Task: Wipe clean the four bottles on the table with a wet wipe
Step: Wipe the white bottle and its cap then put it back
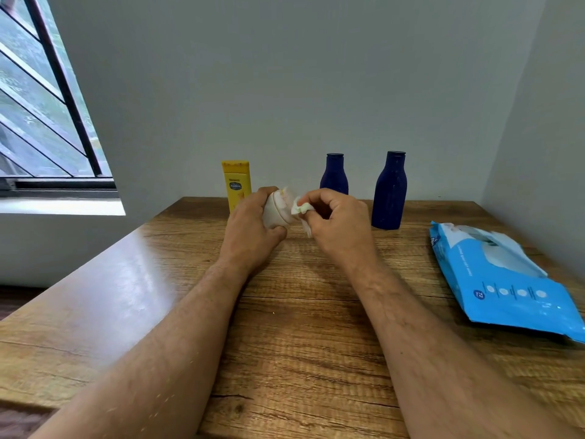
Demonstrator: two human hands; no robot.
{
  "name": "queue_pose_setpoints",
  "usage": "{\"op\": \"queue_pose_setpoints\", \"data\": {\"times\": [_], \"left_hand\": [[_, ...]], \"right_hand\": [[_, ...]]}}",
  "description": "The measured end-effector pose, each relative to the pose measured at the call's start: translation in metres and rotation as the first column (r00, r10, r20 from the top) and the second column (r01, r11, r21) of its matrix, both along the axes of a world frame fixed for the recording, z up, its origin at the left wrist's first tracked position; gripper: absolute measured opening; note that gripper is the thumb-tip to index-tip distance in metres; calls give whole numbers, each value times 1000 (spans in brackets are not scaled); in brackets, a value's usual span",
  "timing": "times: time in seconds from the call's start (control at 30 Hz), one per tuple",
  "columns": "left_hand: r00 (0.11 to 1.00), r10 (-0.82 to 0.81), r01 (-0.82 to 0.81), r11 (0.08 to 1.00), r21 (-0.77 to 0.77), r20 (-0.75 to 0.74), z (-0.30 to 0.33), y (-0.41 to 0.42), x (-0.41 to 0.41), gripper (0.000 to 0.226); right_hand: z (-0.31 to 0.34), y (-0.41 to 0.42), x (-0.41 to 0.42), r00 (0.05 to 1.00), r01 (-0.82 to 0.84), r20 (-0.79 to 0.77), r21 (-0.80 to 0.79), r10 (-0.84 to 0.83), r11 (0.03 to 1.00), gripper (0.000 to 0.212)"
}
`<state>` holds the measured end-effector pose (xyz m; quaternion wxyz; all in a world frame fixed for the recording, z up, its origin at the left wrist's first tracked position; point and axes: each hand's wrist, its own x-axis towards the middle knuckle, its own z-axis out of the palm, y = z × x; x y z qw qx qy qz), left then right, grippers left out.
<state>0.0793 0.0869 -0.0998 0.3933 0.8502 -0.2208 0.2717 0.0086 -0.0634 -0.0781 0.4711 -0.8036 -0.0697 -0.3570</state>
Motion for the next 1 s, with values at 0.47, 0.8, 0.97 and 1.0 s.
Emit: {"op": "queue_pose_setpoints", "data": {"times": [0.47,0.8,0.97,1.0], "left_hand": [[991,-123,123,992,-2,-56,5,0,-7,65],[973,-216,218,976,13,-79,5,-6,-12,63],[986,-146,140,987,-79,-83,7,-1,-11,61],[987,-142,138,989,-58,-80,7,0,-12,61]], "right_hand": [[3,-1,-1,998,38,43,-80,-35,996,23],[6,-13,0,988,98,122,4,-98,995,19],[2,-10,2,998,32,61,-73,-27,997,16],[1,-10,2,998,32,61,-100,-26,994,16]]}}
